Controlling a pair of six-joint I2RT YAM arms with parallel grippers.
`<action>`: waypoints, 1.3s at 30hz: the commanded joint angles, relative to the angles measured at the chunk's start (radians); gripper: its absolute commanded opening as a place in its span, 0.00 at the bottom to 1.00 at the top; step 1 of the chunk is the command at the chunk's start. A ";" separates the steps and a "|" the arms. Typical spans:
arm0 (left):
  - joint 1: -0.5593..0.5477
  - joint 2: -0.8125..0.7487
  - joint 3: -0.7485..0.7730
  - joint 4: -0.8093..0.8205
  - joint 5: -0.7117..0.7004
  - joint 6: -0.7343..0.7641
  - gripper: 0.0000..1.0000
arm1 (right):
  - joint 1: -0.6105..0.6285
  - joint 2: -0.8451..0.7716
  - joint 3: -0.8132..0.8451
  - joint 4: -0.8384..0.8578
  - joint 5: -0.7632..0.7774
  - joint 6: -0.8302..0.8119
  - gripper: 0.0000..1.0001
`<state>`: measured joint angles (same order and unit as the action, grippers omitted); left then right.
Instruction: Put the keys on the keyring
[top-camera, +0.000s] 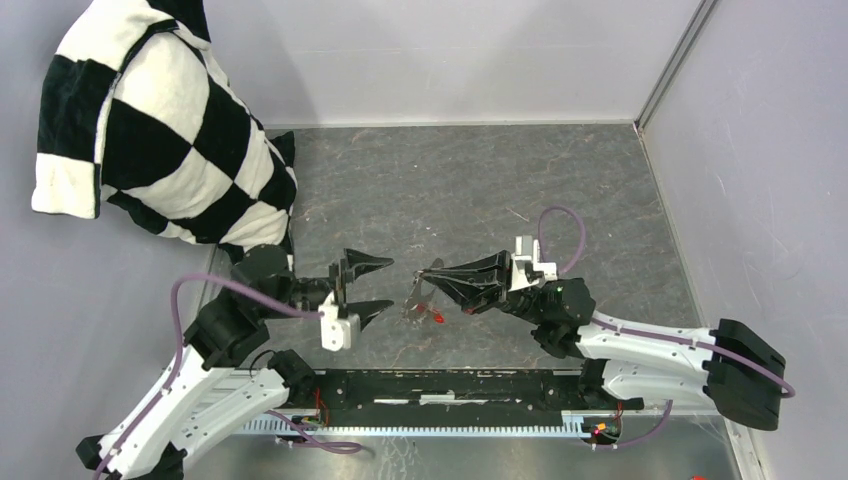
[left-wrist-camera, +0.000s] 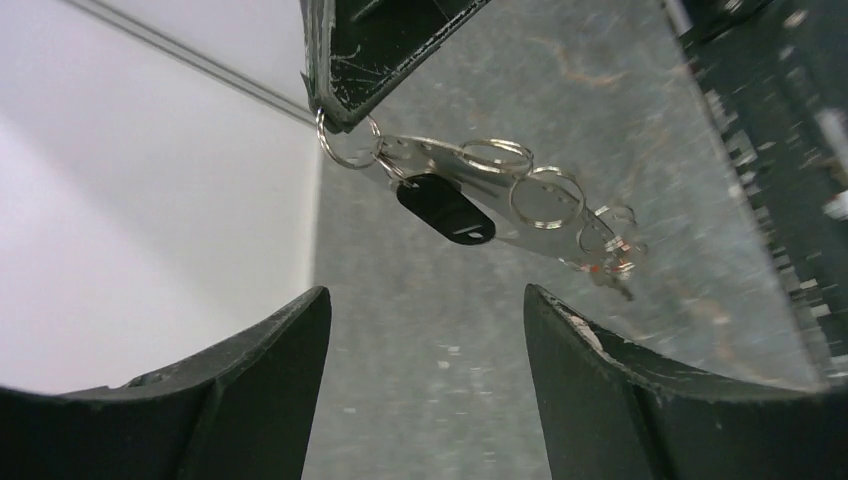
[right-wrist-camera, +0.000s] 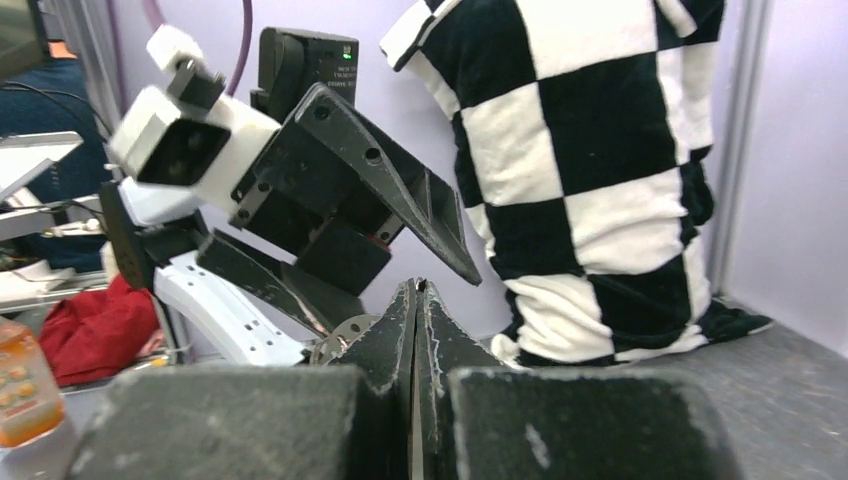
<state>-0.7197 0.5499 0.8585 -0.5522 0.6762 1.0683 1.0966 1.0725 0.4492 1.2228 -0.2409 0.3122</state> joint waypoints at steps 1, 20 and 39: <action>-0.001 0.080 0.068 -0.079 0.051 -0.423 0.79 | -0.007 -0.075 0.007 -0.091 0.063 -0.121 0.00; -0.003 0.175 -0.139 0.326 0.161 -0.932 1.00 | 0.012 -0.023 0.088 -0.231 0.213 -0.209 0.00; -0.025 0.230 -0.193 0.466 -0.086 -0.959 1.00 | 0.143 0.050 0.189 -0.441 0.686 -0.330 0.00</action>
<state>-0.7410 0.8387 0.6971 -0.1699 0.4965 0.1699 1.2301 1.1236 0.5793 0.7872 0.3470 0.0326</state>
